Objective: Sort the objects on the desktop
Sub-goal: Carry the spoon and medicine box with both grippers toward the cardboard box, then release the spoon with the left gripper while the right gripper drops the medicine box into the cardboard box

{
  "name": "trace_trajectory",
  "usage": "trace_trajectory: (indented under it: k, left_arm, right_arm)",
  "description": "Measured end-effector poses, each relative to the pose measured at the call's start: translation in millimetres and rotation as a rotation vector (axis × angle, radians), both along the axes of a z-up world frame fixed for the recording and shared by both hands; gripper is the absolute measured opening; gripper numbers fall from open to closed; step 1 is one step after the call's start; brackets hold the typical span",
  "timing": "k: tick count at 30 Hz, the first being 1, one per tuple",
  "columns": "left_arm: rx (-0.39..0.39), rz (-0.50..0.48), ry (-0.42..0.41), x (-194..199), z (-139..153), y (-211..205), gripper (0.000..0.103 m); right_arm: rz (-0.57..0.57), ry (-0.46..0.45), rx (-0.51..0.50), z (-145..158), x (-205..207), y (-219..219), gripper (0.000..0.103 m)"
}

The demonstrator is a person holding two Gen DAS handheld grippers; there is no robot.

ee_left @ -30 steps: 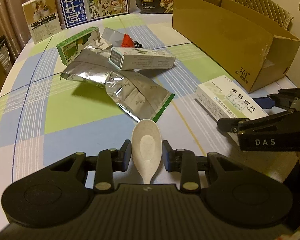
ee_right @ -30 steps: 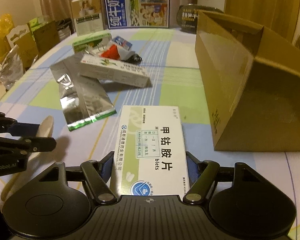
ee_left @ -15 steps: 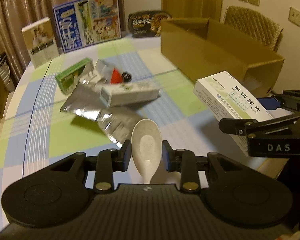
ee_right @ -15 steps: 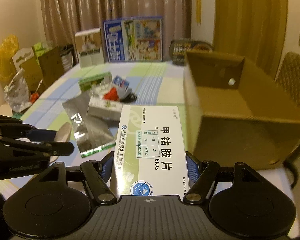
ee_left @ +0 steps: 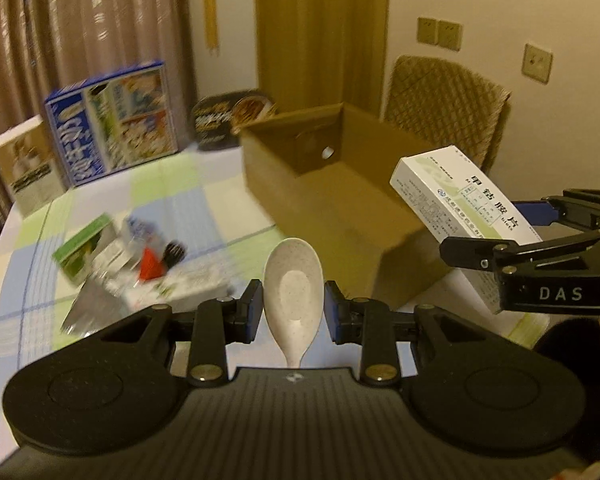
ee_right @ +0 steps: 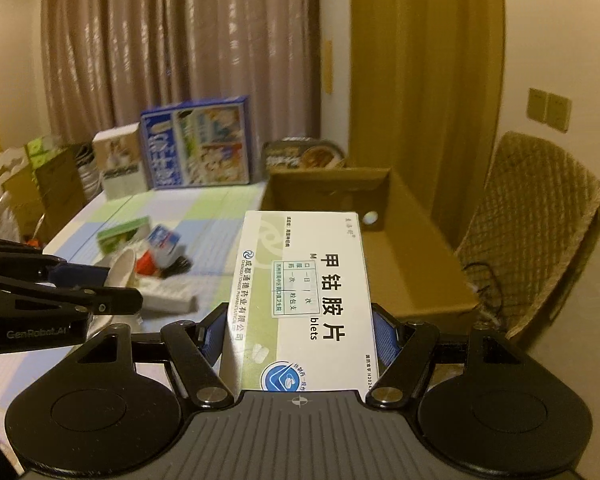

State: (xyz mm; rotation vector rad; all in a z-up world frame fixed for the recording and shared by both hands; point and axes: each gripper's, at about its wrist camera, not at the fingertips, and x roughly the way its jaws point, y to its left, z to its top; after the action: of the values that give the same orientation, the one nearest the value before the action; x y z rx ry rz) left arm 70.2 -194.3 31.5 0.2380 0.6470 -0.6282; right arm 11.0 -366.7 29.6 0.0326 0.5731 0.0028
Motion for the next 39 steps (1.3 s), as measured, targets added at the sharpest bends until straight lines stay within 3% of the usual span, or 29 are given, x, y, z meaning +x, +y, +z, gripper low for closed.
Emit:
trace_trajectory:
  k: [12,25,33,39]
  left_arm:
    - [-0.106,-0.046,0.016,60.1,30.9,-74.1,0.027]
    - [-0.239,0.002,0.148,128.8,16.5,-122.7,0.027]
    - [-0.252,0.039,0.161,148.2,6.9,-139.6,0.027]
    - [-0.248,0.071,0.183,151.5,-7.7,-127.1,0.027]
  right_arm:
    - [-0.063,-0.005,0.029,10.3,52.1,-74.7,0.068]
    - [-0.073,0.038,0.027,-7.3,98.6,-107.5,0.068]
    - [-0.060,0.067,0.025,-20.9,108.9,-108.5,0.068]
    - [-0.058,0.073,0.029,-26.6,109.4,-104.3,0.068]
